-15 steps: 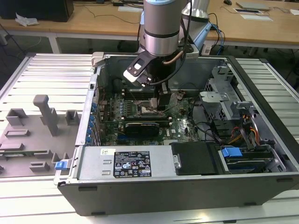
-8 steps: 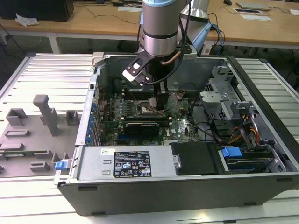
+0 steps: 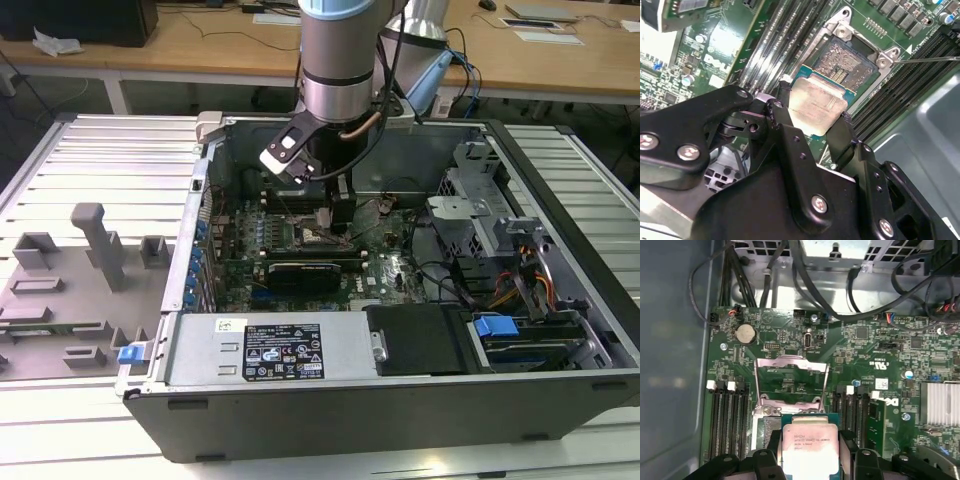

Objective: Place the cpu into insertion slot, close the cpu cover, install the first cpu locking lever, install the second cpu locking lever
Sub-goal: 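Place the cpu into insertion slot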

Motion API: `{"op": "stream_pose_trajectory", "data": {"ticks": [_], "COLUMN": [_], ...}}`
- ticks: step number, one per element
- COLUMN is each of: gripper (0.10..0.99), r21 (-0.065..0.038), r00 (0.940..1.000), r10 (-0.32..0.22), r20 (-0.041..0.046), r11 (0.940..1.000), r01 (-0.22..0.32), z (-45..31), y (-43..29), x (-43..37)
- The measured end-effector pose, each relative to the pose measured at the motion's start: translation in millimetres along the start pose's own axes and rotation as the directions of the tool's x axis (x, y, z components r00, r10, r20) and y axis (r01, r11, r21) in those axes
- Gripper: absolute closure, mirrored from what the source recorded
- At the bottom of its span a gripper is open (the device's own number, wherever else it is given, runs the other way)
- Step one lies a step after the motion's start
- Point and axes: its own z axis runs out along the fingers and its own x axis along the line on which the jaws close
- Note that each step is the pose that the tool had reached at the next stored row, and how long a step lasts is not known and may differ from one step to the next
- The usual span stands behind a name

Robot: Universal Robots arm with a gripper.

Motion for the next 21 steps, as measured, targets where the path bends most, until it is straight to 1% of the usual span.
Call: {"op": "stream_pose_trajectory", "data": {"ticks": [8,12,14,15,19,21], "gripper": [0.545,0.545,0.545,0.545,0.545,0.545], "r21": [0.0,0.001,0.001,0.001,0.001,0.001], "r00": [1.0,1.0,1.0,1.0,0.9998,0.9994], "r10": [0.0,0.002,0.003,0.004,0.022,0.036], "r20": [0.0002,0.0003,0.0004,0.0006,0.002,0.0032], "r11": [1.0,1.0,1.0,1.0,0.9998,0.9994], "r01": [0.0,-0.002,-0.003,-0.004,-0.022,-0.036], "z": [8.1,10.7,11.9,12.8,15.5,18.3], "y": [-5.5,-7.4,-7.7,-8.1,-9.7,-11.0], "x": [4.8,7.0,8.7,10.9,12.8,13.7]}}
